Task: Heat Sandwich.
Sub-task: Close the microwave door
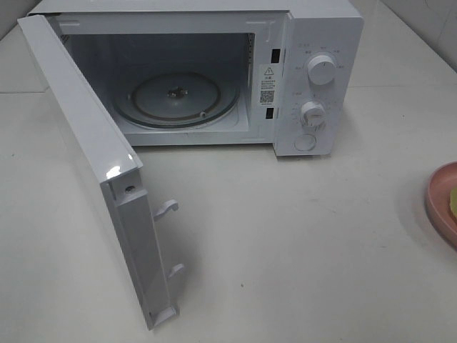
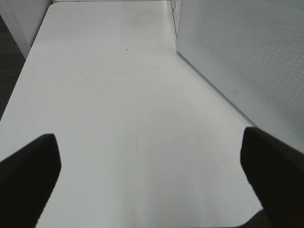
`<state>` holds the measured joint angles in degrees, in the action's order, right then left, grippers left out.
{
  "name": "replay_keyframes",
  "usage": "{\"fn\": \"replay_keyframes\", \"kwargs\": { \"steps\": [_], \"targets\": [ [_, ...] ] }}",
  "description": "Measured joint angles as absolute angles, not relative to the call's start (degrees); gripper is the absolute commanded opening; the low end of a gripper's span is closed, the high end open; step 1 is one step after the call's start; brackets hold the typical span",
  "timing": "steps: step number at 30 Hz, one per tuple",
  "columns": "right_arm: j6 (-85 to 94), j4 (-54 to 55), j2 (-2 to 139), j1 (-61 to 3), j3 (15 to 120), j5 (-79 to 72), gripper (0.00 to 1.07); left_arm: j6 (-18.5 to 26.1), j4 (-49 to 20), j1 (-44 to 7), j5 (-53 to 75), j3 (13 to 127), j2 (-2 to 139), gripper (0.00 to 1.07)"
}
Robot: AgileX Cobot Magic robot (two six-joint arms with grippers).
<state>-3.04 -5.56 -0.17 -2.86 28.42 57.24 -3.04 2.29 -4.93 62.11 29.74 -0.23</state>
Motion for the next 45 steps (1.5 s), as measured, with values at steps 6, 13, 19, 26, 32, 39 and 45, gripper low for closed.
{"fn": "replay_keyframes", "kwargs": {
  "steps": [6, 13, 19, 26, 32, 39, 45],
  "targets": [
    [-3.04, -5.56, -0.17, -2.86, 28.42, 57.24, 0.75, -3.04, 2.18, -4.93, 62.11, 29.74, -0.23, 0.98],
    [-3.04, -5.56, -0.17, -2.86, 28.42, 57.24, 0.75, -3.04, 2.12, -4.93, 62.11, 29.74, -0.23, 0.98],
    [-3.04, -5.56, -0.17, -2.86, 28.42, 57.24, 0.75, -3.21, 1.66, -4.93, 60.39, 30.37, 0.80, 0.97],
    [-3.04, -5.56, -0.17, -2.86, 28.42, 57.24, 0.75, -3.21, 1.66, -4.93, 54.72, 30.88, 7.22, 0.86],
    [-3.04, -5.56, -0.17, -2.86, 28.42, 57.24, 0.75, -3.21, 1.49, -4.93, 49.68, 30.88, 13.69, 0.57],
    [-3.04, -5.56, -0.17, -2.86, 28.42, 57.24, 0.75, -3.21, 1.15, -4.93, 42.57, 30.60, 22.98, 0.25],
    [-3.04, -5.56, -0.17, -2.86, 28.42, 57.24, 0.75, -3.21, 1.09, -4.93, 36.33, 28.99, 31.11, 0.00]
  ]
}}
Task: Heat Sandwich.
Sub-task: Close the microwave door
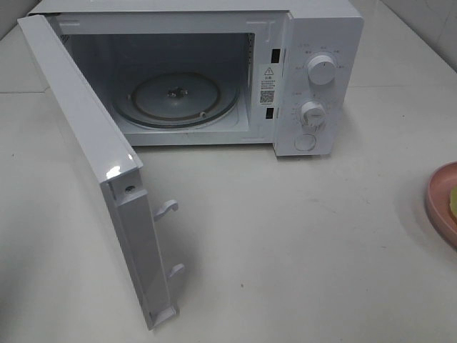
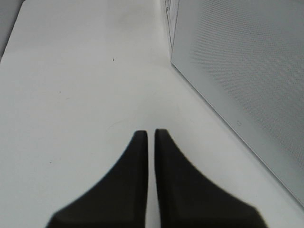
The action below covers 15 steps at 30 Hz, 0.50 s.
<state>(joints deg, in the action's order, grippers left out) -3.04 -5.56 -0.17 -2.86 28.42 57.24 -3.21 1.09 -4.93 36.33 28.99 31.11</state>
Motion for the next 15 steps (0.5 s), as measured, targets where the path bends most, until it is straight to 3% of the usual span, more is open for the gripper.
{"fn": "replay_keyframes", "kwargs": {
  "steps": [5, 15],
  "targets": [
    [-3.04, -5.56, -0.17, -2.86, 28.42, 57.24, 0.75, -3.21, 1.09, -4.93, 29.11, 27.39, 36.15, 0.00],
    [-3.04, -5.56, -0.17, -2.86, 28.42, 57.24, 0.75, -3.21, 1.09, -4.93, 2.12, 21.49, 47.67, 0.00]
  ]
}}
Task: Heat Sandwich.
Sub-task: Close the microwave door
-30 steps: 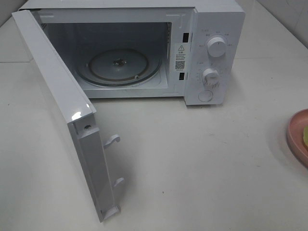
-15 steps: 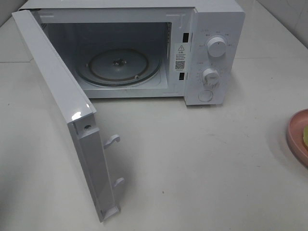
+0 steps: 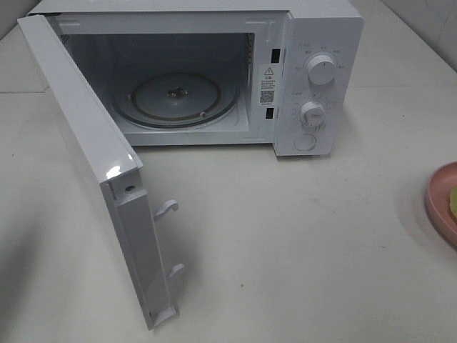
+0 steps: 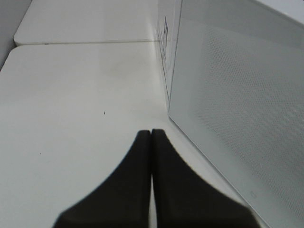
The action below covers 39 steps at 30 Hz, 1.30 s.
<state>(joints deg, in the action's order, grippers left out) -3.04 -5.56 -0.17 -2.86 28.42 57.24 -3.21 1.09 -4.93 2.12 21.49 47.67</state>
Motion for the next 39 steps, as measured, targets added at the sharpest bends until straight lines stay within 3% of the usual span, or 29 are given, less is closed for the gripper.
{"fn": "replay_keyframes", "kwargs": {
  "steps": [10, 17, 25, 32, 39],
  "targets": [
    [-3.04, -5.56, -0.17, -2.86, 28.42, 57.24, 0.75, -3.55, 2.69, -4.93, -20.11, 18.79, 62.22, 0.00],
    [-3.04, -5.56, -0.17, -2.86, 28.42, 57.24, 0.75, -8.14, 12.26, -4.81, -37.41, 18.79, 73.63, 0.00],
    [-3.04, -5.56, -0.17, -2.86, 28.42, 57.24, 0.75, -12.89, 21.72, -4.81, -48.93, 18.85, 83.71, 0.00],
    [-3.04, -5.56, -0.17, -2.86, 28.42, 57.24, 0.75, -14.55, 22.80, -6.82, -51.74, 20.45, 88.06, 0.00],
    [-3.04, -5.56, -0.17, -2.86, 28.42, 57.24, 0.75, -12.49, 20.40, -12.32, -51.85, 22.98, 91.50, 0.00]
  ]
}}
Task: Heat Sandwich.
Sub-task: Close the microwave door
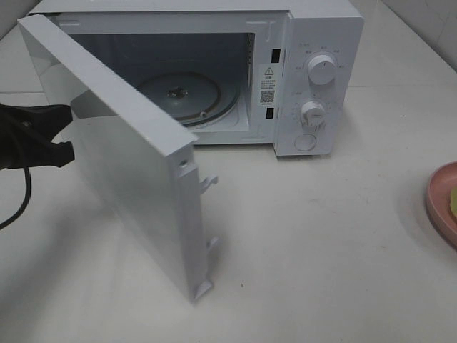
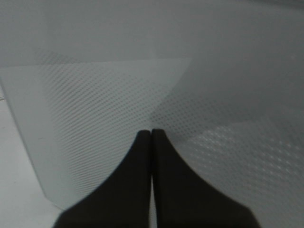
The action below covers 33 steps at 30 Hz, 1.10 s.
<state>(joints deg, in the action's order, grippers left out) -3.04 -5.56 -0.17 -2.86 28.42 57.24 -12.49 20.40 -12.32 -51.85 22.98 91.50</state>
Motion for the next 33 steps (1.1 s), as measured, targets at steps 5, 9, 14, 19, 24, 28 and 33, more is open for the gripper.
{"fn": "replay_keyframes", "kwargs": {
  "steps": [5, 9, 14, 19, 24, 28, 33],
  "targets": [
    [-3.04, -5.56, -0.17, -2.86, 28.42, 57.24, 0.75, -11.06, 17.25, -15.87, -51.91, 24.69, 93.11, 0.00],
    [-3.04, -5.56, -0.17, -2.86, 28.42, 57.24, 0.75, -10.89, 13.52, -18.51, -51.51, 26.99, 94.08, 0.00],
    [-3.04, -5.56, -0.17, -2.86, 28.42, 57.24, 0.75, -10.66, 10.83, -21.31, -49.39, 30.31, 95.68, 0.00],
    [-3.04, -5.56, -0.17, -2.86, 28.42, 57.24, 0.75, -10.60, 9.80, -24.69, -46.35, 35.35, 98.49, 0.00],
    [-3.04, -5.56, -0.17, -2.86, 28.42, 57.24, 0.75, -10.26, 6.76, -27.62, -43.72, 39.71, 100.61, 0.00],
    [-3.04, -5.56, -0.17, -2.86, 28.42, 57.24, 0.75, -8.54, 3.27, -29.91, -41.02, 43.26, 102.39, 0.00],
    [-3.04, -5.56, -0.17, -2.86, 28.42, 57.24, 0.75, -5.84, 0.00, -32.72, -39.02, 47.50, 104.51, 0.00]
  ]
}}
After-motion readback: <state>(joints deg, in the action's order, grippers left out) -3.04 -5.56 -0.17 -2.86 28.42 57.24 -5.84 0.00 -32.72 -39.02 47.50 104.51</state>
